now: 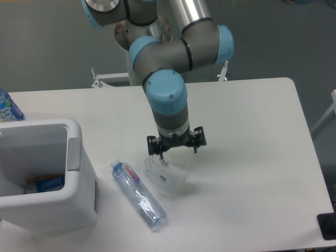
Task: Place the trash in the trash can
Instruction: 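Lower the gripper onto the clear plastic cup and close on it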
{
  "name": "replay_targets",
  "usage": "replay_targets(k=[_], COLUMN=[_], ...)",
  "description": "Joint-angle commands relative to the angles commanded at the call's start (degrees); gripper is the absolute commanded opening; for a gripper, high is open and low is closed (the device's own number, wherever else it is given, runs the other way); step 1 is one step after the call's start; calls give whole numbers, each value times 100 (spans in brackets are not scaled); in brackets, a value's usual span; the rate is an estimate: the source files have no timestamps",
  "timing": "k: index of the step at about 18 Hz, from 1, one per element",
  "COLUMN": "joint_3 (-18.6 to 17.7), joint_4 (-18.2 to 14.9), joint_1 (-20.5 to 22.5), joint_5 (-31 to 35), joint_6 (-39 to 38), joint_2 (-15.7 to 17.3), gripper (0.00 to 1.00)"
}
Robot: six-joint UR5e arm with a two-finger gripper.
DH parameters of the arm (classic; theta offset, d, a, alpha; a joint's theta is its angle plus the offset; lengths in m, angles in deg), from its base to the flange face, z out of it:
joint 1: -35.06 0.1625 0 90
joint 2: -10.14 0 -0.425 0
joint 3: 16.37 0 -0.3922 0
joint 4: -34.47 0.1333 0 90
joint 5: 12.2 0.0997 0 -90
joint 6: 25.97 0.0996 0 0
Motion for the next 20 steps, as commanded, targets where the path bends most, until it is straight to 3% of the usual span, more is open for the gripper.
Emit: replay_targets(k=[7, 16, 17, 20], joint_3=[-229, -238, -238, -282], joint_4=[17, 35, 61, 44], joint_1=[-26, -132, -132, -141], joint_5=[17, 61, 79, 70], joint_6=[-62, -264, -264, -273], joint_2=[-202, -449, -449, -431], gripper=[100, 100, 98, 72])
